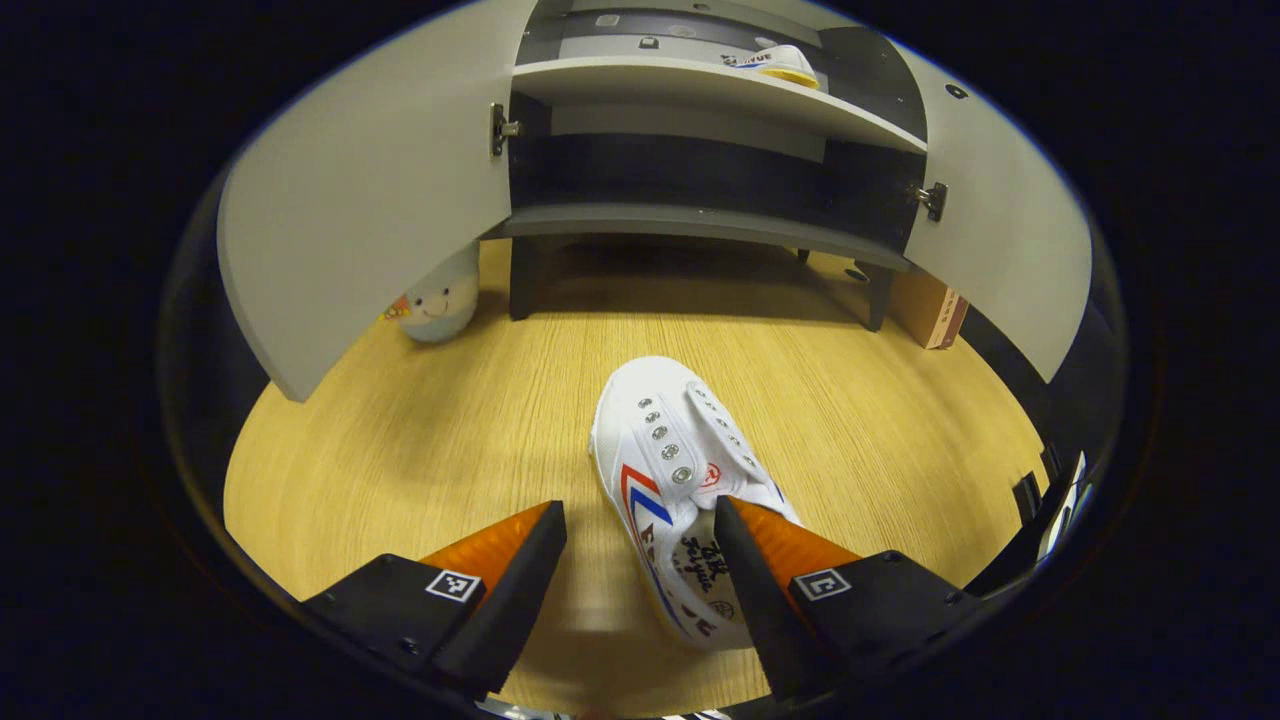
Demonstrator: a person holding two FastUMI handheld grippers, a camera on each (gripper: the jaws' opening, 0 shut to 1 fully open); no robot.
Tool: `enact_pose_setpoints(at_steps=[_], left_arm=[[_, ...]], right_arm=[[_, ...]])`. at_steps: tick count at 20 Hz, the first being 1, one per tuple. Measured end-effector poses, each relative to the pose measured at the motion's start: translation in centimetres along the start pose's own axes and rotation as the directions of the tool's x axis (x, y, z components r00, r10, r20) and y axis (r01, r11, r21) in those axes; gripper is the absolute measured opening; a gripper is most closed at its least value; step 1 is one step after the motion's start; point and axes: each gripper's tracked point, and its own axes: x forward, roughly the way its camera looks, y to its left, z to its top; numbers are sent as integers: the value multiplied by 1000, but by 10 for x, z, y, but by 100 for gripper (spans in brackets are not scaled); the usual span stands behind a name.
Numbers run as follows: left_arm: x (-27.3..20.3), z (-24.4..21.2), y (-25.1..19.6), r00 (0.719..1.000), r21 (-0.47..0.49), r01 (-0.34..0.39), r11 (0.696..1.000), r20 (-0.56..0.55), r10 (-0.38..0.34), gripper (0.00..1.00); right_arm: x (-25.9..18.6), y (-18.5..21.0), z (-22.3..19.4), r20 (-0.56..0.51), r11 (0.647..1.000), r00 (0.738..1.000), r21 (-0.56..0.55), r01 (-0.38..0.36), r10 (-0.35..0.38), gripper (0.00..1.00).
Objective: Grab one shoe with the right hand and put it into the shoe cabinet, grab the other shoe with the left hand and put it into the shoe cabinet; then close the right door with the right hand and the left door with the left hand.
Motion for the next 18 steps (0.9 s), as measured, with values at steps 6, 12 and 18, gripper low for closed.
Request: enact_pose_setpoints(at_steps=[6,12,18], left_arm=[[6,-1,-16,997,-74,38,997,-62,-42,66],[7,-3,-8,991,-87,13,996,-130,-24,37],[5,9,-4,992,-77,-12,997,-125,3,7]], right_arm=[[3,0,-5,-16,1000,1000,-6,-5,5,93],[5,4,-7,-21,1000,1000,8,-11,11,93],[6,10,-4,-14,1000,1000,-8,-20,20,93]])
